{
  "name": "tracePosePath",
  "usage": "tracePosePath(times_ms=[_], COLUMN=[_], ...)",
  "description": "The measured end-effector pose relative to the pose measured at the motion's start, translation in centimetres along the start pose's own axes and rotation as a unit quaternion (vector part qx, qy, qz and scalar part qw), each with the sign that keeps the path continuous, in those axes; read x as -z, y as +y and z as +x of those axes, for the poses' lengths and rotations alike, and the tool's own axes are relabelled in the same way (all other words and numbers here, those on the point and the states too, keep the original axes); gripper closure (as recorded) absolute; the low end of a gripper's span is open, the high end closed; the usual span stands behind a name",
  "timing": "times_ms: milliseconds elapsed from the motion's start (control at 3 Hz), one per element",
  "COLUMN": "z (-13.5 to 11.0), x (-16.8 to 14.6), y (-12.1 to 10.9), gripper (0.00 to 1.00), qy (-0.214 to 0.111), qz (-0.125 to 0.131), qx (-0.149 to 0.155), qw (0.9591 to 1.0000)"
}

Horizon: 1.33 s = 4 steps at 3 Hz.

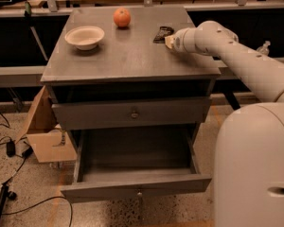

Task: Place rxbar chocolate into middle drawer

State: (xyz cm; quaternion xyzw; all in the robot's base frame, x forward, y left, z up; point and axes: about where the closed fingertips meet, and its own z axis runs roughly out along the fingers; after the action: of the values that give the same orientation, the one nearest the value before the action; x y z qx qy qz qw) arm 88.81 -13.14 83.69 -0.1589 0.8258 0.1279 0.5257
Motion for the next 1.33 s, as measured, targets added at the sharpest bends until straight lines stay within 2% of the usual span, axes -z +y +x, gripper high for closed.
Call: tracePosePath(times_ms=[333,667,1000,1333], z=[0.1,2.0,2.1,2.1], x=[2.9,11.0,14.9,14.9], y=[0.7,2.5,4.9,4.9], gripper=[1.00,1.00,1.00,1.00], qy=[0.014,0.080,0.111,0.111], qz=[0.000,-0.004,-0.020,-0.020], qx=[0.010,0.023,0.035,0.035], qw=[0.9999,0.9966,0.9930,0.9930])
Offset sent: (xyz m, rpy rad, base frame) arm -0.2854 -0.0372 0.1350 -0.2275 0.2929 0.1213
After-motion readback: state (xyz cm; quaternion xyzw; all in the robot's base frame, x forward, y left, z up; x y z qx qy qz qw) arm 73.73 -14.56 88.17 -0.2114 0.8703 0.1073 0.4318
